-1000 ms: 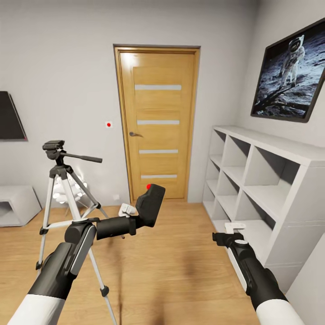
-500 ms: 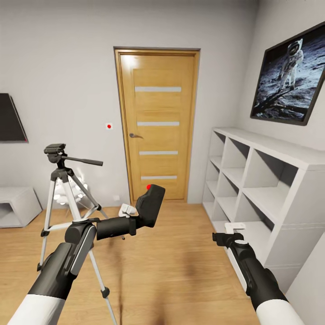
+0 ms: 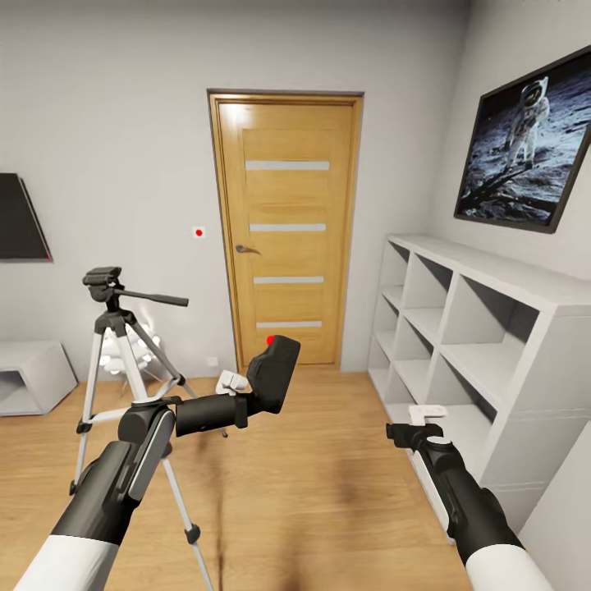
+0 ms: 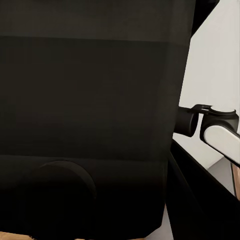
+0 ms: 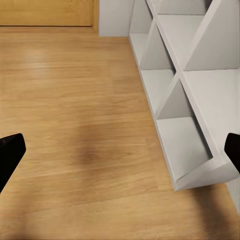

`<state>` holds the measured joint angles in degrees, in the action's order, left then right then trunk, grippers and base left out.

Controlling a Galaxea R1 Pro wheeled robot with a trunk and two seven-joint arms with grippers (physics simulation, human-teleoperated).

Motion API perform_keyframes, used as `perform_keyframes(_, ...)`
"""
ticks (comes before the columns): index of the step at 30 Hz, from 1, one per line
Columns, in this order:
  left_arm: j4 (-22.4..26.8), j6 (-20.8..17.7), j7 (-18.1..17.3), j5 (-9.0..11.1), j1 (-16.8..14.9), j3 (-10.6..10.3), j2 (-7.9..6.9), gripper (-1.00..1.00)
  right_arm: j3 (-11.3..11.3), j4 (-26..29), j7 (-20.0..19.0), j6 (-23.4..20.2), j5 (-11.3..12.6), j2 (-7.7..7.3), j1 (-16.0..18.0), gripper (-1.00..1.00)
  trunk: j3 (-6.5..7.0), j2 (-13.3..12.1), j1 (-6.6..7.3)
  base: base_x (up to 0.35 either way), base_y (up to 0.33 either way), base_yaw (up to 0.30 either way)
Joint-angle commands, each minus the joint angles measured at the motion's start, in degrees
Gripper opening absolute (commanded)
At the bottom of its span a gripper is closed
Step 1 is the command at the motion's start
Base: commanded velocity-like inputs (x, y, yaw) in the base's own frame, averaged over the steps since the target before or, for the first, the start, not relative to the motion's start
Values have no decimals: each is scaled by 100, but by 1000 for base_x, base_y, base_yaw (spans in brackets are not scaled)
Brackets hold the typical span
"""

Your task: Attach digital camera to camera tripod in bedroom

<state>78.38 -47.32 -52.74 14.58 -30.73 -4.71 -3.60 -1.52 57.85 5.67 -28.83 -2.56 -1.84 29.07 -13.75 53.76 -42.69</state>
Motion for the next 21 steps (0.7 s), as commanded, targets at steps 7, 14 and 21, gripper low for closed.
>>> perform_keyframes(7,2,-21,-8,19,-8,3,-9,-100,3,7,4,-35,-19,0,6,100,118,-277,154,0,0,0)
perform_keyframes(14,2,-16,-8,19,-4,5,-9,-100,3,7,6,-35,-17,0,6,100,244,-557,307,0,0,0)
perform_keyframes(21,-16,-15,-8,19,-4,6,-9,-100,3,7,11,-35,-17,0,6,100,370,-838,461,0,0,0)
